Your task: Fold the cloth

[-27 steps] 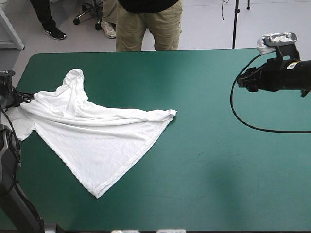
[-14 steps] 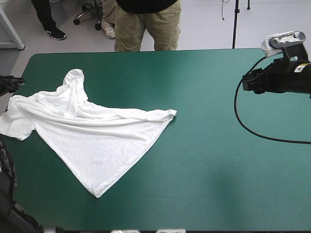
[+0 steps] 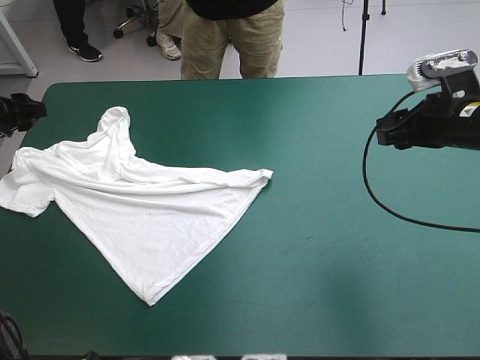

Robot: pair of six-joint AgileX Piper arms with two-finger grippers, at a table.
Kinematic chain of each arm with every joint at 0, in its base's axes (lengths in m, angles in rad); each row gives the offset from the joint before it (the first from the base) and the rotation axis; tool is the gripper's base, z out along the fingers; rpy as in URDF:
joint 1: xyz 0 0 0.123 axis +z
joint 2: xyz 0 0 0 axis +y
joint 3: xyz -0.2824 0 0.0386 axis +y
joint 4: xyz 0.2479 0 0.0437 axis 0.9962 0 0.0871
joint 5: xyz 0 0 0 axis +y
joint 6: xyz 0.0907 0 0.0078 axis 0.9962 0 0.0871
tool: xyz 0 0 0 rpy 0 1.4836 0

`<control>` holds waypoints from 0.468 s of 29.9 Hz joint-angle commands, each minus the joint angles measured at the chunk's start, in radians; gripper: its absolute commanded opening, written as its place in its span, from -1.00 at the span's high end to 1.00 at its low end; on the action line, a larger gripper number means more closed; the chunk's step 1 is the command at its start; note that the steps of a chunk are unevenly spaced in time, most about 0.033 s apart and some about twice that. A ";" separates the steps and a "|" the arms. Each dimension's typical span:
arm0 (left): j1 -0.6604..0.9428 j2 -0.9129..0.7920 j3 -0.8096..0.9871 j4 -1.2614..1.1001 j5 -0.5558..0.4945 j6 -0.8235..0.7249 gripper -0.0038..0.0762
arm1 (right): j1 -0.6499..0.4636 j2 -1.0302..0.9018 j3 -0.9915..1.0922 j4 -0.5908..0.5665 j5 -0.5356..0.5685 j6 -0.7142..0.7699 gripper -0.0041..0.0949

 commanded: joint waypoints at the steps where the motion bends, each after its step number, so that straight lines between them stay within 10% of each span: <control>1: -0.001 -0.136 0.003 -0.145 0.005 0.052 -0.24 | -0.007 -0.027 -0.022 0.030 -0.049 0.001 -0.20; 14: -0.364 -0.537 0.605 -0.019 -0.045 0.100 -0.14 | -0.007 -0.027 -0.022 0.036 -0.073 0.001 -0.20</control>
